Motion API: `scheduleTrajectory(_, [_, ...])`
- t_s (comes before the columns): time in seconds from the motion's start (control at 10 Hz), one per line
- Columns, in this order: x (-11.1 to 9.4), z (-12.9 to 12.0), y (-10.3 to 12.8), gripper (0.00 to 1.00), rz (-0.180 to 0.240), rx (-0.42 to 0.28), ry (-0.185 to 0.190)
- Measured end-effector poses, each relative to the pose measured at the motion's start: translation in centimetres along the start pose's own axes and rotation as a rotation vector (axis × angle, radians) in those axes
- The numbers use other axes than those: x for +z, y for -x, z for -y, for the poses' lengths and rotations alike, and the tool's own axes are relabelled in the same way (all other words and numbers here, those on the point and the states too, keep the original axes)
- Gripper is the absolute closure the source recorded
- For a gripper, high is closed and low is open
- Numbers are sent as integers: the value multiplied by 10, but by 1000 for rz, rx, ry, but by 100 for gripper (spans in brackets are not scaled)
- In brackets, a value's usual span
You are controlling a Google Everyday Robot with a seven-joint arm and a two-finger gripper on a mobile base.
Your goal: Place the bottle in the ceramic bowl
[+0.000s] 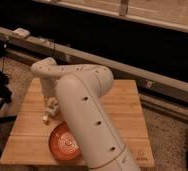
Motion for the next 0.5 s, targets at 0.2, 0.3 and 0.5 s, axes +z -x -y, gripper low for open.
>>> scheduleTrajectory(0.2, [0, 8, -2, 35, -1, 19, 2])
scheduleTrajectory(0.3, [0, 10, -2, 35, -2, 27, 6])
scheduleTrajectory(0.5, [1, 15, 2, 35, 0, 49, 19])
